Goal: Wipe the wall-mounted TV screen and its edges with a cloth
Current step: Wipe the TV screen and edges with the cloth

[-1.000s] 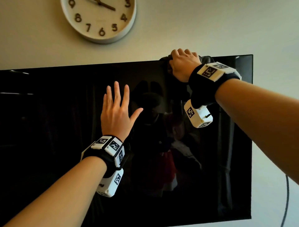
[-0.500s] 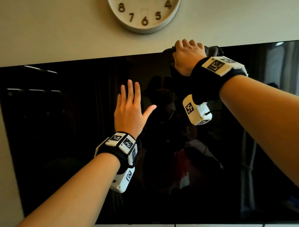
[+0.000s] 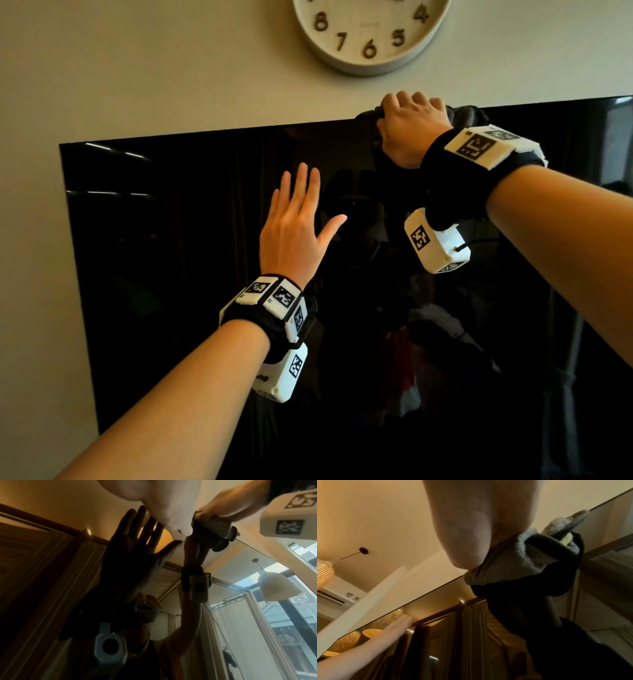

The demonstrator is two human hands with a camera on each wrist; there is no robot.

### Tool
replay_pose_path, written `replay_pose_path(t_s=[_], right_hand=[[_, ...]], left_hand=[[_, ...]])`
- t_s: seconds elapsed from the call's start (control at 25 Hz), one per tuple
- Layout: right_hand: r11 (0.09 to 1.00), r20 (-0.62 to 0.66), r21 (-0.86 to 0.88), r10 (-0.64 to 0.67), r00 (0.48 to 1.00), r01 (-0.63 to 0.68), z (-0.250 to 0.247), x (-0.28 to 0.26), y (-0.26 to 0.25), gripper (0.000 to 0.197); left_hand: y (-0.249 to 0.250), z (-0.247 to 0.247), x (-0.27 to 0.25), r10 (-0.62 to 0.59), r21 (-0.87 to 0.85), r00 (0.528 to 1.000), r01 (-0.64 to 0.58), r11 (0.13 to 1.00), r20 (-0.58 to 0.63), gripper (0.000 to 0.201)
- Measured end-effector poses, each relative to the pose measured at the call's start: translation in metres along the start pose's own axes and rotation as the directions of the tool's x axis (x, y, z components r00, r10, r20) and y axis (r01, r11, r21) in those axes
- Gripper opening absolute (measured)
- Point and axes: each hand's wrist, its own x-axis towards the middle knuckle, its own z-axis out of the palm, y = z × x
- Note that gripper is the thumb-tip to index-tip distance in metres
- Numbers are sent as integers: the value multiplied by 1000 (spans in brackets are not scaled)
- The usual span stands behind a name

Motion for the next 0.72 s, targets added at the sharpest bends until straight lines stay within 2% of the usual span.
replay_pose_path(t_s=[0.12,0.36,0.48,0.64,0.72], right_hand=[[1000,4,8,5,1000,-5,3,6,-34,37],[1000,-1,10,6,1000,-6,16,30,-128,38],[1000,-4,-4,17,1000,-17,22,40,-161,38],[1000,-3,4,8,1000,-8,25,51,-201,36],[1000,0,-1,-7,1000,7,26,55,-218,36]], left_hand=[[-45,-13,3,9,23,1000,-9,1000,20,68],[-139,-32,-10,103,121,993,-109,987,62,71],[-149,-32,-13,136,69,987,-142,987,90,68],[-156,-31,-13,118,-142,988,-104,984,96,64],[-176,-38,-17,110,-108,993,-105,989,49,63]])
